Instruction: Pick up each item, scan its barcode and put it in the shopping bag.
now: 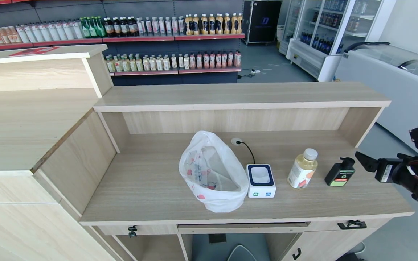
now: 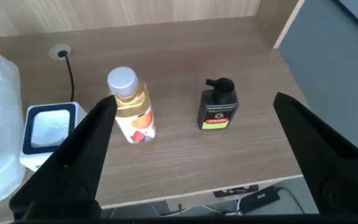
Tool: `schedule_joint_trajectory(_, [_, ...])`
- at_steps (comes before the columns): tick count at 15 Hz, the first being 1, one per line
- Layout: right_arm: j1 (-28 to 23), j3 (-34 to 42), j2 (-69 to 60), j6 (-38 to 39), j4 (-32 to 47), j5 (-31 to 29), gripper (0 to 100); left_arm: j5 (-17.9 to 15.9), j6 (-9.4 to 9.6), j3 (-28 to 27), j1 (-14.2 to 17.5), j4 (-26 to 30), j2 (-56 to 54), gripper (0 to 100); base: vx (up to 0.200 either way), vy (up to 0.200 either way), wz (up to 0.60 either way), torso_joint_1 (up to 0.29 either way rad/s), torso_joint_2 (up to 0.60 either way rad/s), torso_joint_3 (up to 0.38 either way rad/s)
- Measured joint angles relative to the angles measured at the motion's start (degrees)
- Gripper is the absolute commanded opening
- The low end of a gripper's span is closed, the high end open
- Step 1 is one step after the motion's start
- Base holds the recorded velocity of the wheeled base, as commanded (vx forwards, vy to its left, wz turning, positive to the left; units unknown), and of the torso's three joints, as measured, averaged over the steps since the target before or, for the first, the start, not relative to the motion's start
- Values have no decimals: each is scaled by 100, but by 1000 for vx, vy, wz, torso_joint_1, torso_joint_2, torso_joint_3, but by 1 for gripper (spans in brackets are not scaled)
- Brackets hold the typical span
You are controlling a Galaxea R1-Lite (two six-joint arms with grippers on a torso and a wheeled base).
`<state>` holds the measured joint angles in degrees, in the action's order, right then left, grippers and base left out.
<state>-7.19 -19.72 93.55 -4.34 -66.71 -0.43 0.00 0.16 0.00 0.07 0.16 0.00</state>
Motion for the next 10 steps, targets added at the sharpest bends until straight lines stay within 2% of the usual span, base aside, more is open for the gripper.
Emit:
schedule_joint_trajectory(3, [-116, -87, 1115, -241, -796, 7, 100, 0, 0, 0, 2, 0, 0, 100, 0, 0, 0, 0, 0, 0])
schedule_joint_trajectory(7, [-145, -116, 1791, -235, -818, 22, 100, 0, 0, 0, -2, 0, 0, 100, 0, 0, 0, 0, 0, 0])
schedule_joint_trajectory(10, [-61, -163, 2011, -239, -867, 300, 100, 0, 0, 0, 0, 0, 0, 100, 0, 0, 0, 0, 0, 0])
